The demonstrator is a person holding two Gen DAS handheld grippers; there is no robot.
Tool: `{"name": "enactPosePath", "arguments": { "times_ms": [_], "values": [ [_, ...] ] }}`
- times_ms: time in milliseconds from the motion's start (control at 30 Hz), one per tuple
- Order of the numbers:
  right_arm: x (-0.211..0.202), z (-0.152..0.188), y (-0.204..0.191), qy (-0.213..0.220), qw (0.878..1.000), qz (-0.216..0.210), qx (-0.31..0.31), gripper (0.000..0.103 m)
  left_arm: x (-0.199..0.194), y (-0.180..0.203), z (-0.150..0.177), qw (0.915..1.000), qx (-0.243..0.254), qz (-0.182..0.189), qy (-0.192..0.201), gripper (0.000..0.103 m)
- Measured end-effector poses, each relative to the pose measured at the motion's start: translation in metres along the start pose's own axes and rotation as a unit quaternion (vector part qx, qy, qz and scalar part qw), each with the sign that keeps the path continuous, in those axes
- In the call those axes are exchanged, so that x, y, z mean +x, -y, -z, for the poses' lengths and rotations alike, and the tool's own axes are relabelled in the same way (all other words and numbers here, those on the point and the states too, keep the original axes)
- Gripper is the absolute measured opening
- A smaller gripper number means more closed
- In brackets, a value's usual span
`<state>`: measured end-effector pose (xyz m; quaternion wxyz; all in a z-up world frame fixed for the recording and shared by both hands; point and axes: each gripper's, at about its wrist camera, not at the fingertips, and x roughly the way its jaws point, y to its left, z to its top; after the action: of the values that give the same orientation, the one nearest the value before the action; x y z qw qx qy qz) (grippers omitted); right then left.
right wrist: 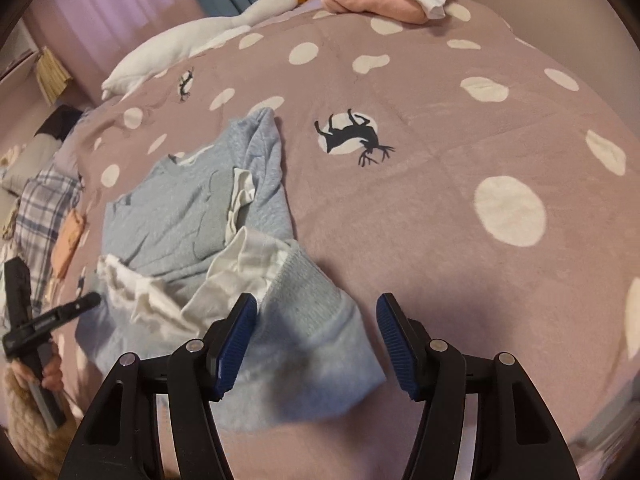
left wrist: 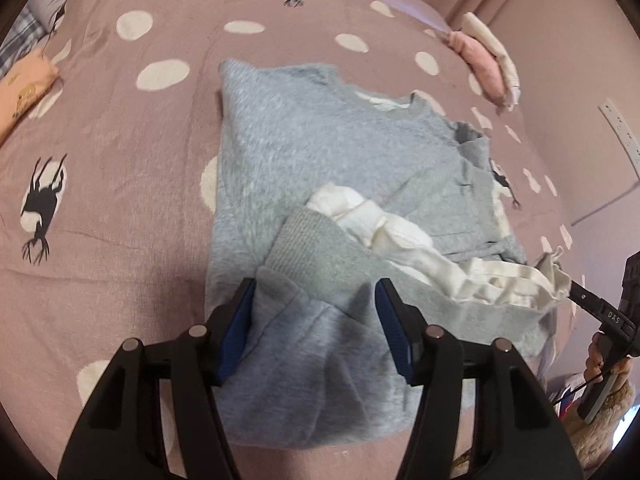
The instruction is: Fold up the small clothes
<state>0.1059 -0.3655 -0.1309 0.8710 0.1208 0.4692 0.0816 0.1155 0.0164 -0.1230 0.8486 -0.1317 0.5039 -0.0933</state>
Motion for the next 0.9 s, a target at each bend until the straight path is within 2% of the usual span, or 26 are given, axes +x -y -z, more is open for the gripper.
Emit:
{"name": "enactPosePath", "arguments": {
  "times_ms": [100,200,367,633,700,733,767,800,833,867,900],
  "values": [
    [-0.011,0.005,0.001,-0.001,1.0,0.007,-0.019,0.062,-0.006,0.003,-0.003,0.9998,0.012,-0.003,0.015,0.059],
    [-0.009,0.008,0.001,-0.007,0.999,0.003,-0.04,0.072,-0.001,0.002,-0.009,0.9997,0.016,-0.006,0.015,0.059],
    [0.02,0.005,-0.005,-0.028,0.997,-0.011,-0.067,0.072,0.016,0.002,-0.015,0.9998,0.015,-0.009,-0.002,0.059],
    [0.055,-0.013,-0.004,-0.046,0.997,-0.036,-0.058,0.072,0.035,-0.002,-0.021,0.9997,0.003,0.002,-0.024,0.059],
    [0.054,-0.013,-0.007,-0.038,0.997,-0.035,-0.061,0.067,0.034,-0.001,-0.021,0.9998,0.005,-0.001,-0.021,0.059],
    [0.052,-0.013,-0.011,-0.034,0.997,-0.037,-0.064,0.059,0.034,0.001,-0.02,0.9998,0.009,-0.006,-0.017,0.059],
    [0.05,-0.012,-0.012,-0.029,0.997,-0.041,-0.065,0.053,0.033,0.001,-0.019,0.9997,0.014,-0.013,-0.015,0.052],
    [0.048,-0.011,-0.014,-0.024,0.997,-0.039,-0.064,0.052,0.033,0.003,-0.018,0.9994,0.021,-0.026,-0.011,0.045],
    [0.047,-0.01,-0.015,-0.022,0.997,-0.031,-0.061,0.045,0.032,0.005,-0.017,0.9991,0.028,-0.031,-0.008,0.042],
    [0.047,-0.01,-0.014,-0.021,0.998,-0.026,-0.059,0.034,0.03,0.005,-0.015,0.9992,0.028,-0.03,-0.002,0.029],
    [0.045,-0.01,-0.015,-0.019,0.998,-0.024,-0.057,0.031,0.026,0.005,-0.013,0.9993,0.027,-0.026,0.005,0.016]
  ]
}}
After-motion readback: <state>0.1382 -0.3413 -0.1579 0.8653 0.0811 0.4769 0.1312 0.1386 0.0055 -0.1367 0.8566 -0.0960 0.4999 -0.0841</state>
